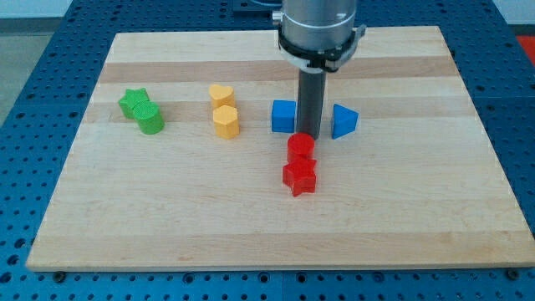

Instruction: Move your arm left side of blue cube

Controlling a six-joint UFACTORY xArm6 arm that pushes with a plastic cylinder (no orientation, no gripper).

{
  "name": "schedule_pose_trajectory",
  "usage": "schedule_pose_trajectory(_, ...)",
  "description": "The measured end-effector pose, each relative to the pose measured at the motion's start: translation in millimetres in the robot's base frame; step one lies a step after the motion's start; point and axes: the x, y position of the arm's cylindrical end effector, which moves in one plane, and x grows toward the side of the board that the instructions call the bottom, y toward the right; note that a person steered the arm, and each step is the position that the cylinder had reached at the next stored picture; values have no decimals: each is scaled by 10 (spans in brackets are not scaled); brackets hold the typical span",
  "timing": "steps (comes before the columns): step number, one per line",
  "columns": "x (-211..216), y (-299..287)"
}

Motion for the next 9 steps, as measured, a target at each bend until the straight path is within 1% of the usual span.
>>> schedule_pose_trajectory(1, 245, 0)
schedule_pose_trajectory(2, 162, 11)
schedule_pose_trajectory(3, -235, 11)
schedule_pose_trajectory(4, -749, 11)
schedule_pose_trajectory(5, -1078, 9)
schedule_pose_trajectory(6, -1061, -364)
schedule_pose_trajectory(7, -849, -786)
schedule_pose_trajectory(8, -839, -809)
schedule_pose_trajectory(9, -686, -809)
